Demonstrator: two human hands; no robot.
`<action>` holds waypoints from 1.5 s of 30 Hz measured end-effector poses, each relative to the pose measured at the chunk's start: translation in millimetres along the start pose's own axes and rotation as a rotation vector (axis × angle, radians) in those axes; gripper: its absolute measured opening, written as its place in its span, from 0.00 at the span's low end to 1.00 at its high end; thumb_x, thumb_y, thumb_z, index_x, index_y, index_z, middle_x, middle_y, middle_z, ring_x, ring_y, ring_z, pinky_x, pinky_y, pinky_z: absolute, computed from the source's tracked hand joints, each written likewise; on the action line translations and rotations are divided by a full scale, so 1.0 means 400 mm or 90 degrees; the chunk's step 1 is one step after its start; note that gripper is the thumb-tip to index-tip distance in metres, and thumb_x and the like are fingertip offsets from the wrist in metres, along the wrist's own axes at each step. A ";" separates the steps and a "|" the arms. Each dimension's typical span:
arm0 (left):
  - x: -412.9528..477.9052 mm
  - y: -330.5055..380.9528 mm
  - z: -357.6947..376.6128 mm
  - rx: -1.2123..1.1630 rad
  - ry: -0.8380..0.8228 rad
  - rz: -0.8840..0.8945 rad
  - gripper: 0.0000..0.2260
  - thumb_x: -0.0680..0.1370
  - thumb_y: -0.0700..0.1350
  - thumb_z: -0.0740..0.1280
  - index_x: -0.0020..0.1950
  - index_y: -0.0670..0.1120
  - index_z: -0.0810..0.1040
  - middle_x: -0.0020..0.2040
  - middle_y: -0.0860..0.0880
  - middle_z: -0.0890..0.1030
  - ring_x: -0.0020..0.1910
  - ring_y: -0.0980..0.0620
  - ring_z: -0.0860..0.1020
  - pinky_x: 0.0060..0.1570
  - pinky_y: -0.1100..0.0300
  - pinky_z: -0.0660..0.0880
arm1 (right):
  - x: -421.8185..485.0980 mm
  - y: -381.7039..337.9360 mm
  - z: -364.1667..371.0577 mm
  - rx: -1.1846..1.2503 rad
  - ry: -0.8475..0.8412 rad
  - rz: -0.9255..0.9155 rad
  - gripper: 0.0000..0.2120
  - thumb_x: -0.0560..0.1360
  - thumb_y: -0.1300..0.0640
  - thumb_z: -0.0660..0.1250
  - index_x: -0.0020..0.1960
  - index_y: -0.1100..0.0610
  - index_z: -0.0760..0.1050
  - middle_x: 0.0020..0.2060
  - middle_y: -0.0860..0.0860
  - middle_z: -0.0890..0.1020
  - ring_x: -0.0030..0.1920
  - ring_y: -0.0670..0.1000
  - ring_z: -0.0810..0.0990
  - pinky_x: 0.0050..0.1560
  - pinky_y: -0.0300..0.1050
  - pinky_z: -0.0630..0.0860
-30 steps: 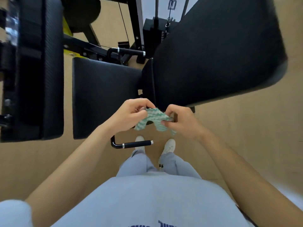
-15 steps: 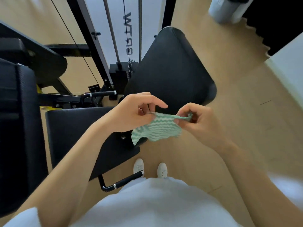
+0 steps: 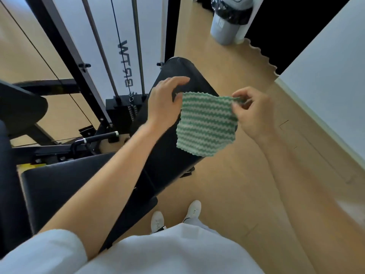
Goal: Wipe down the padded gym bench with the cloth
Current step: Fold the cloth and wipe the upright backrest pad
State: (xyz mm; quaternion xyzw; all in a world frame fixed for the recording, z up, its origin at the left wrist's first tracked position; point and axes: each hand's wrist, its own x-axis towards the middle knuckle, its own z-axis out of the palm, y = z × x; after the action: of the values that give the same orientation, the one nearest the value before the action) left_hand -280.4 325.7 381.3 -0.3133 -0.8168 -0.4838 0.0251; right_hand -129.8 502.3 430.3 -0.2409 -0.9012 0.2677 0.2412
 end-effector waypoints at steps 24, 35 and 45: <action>-0.466 -0.200 0.332 0.058 -0.108 -0.064 0.28 0.86 0.49 0.48 0.83 0.39 0.46 0.84 0.42 0.43 0.84 0.43 0.45 0.82 0.42 0.46 | -0.279 -0.008 0.280 -0.500 -0.230 -0.249 0.30 0.81 0.55 0.61 0.81 0.59 0.59 0.81 0.54 0.58 0.82 0.53 0.50 0.78 0.50 0.30; -0.606 -0.404 0.248 -0.226 -0.158 -0.366 0.29 0.85 0.56 0.52 0.81 0.58 0.37 0.84 0.55 0.35 0.82 0.60 0.35 0.83 0.45 0.41 | -0.377 -0.030 0.485 -0.789 -0.563 -0.412 0.37 0.84 0.49 0.50 0.80 0.62 0.30 0.79 0.60 0.32 0.79 0.59 0.29 0.79 0.58 0.34; -0.502 -0.304 0.295 -0.037 -0.150 -0.222 0.31 0.85 0.60 0.42 0.82 0.47 0.35 0.83 0.43 0.33 0.82 0.44 0.32 0.80 0.40 0.34 | -0.344 -0.015 0.349 -0.790 -0.449 -0.338 0.36 0.85 0.47 0.51 0.80 0.60 0.31 0.77 0.59 0.28 0.79 0.57 0.29 0.64 0.65 0.16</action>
State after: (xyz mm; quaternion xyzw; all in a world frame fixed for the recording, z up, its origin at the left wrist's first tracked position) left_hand -153.6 282.3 155.4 -0.2222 -0.8415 -0.4644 -0.1639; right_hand -104.6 369.2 288.7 -0.0080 -0.9379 -0.2938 -0.1841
